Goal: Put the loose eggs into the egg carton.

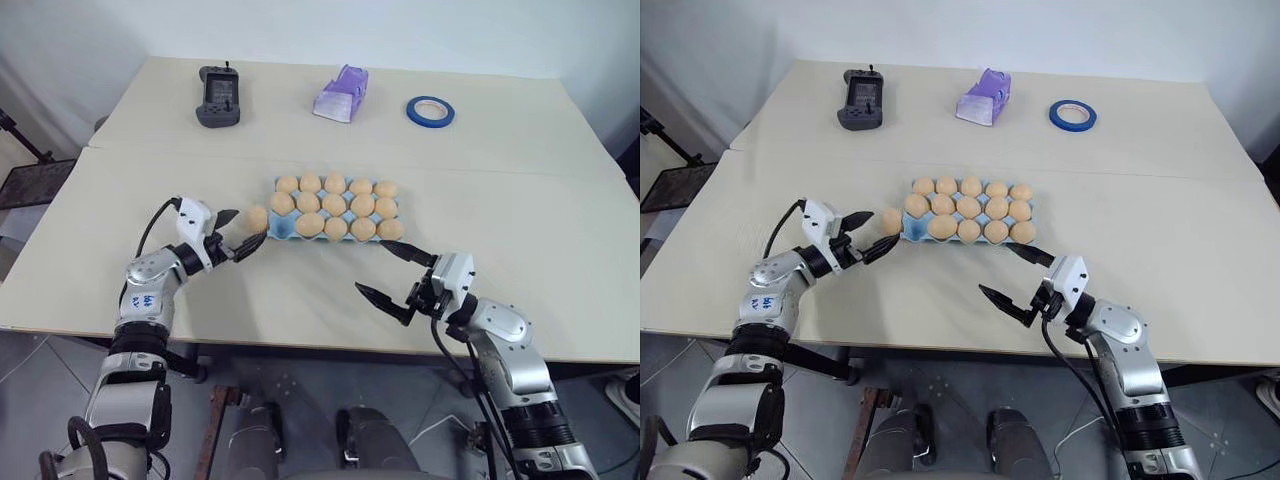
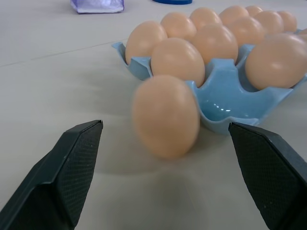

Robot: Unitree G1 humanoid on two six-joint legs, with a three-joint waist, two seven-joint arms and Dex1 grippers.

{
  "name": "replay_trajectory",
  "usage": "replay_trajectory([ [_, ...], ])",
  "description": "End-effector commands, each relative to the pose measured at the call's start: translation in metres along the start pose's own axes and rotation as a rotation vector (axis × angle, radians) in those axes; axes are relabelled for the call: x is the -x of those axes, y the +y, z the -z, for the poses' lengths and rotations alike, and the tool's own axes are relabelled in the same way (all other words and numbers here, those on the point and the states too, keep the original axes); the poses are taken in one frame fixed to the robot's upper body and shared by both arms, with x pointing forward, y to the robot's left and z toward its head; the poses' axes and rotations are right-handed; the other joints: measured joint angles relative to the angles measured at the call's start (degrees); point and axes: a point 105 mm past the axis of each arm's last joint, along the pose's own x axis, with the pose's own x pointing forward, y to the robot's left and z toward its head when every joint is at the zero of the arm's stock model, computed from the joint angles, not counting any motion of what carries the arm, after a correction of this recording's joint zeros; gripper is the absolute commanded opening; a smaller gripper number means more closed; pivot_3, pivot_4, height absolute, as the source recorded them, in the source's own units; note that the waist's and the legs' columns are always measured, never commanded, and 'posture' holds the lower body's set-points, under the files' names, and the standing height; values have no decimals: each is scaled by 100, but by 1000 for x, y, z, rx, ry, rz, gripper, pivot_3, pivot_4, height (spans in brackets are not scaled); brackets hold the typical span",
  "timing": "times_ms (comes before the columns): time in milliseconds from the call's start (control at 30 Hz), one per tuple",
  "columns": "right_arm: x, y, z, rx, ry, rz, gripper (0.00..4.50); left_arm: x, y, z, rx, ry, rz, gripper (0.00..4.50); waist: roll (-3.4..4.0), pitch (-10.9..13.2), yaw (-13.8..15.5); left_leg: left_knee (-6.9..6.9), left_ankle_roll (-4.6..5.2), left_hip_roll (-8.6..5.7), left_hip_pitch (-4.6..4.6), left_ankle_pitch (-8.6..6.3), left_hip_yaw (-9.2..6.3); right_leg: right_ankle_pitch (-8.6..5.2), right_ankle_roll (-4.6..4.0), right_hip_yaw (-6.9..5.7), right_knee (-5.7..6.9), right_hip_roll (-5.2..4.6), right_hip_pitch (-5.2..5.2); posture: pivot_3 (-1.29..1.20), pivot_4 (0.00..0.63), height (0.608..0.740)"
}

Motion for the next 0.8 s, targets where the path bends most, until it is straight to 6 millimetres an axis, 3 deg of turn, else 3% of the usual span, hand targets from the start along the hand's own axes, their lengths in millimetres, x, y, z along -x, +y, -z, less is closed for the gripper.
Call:
replay_trajectory([
  [33, -1, -2, -10, 30, -31, -5, 4500, -13, 3, -6, -8, -13, -20, 4490, 0, 0, 2, 0, 1, 0, 0, 0, 0, 0, 0, 0, 0, 0, 0, 0, 150, 740],
  [267, 6, -4, -16, 44, -19, 19, 4500, -29, 4, -9, 39, -31, -37, 4490, 0, 0, 6, 0, 2, -2, -3, 1, 0, 0, 1, 0, -2, 1, -2, 0, 150, 740],
  [600, 6, 0, -15, 34, -16, 38, 4500, -11, 21, -25, 23, -142, -112, 4490, -1, 1, -8, 0, 0, 1, -3, 2, 1, 0, 0, 1, 0, 4, -3, 0, 150, 740],
  [800, 3, -1, -16, 33, -23, 35, 4500, -29, 14, -28, 29, -127, -102, 4490, -2, 1, 14, 2, 1, -1, -3, 1, 0, 0, 1, -2, 0, 2, -1, 0, 150, 740],
])
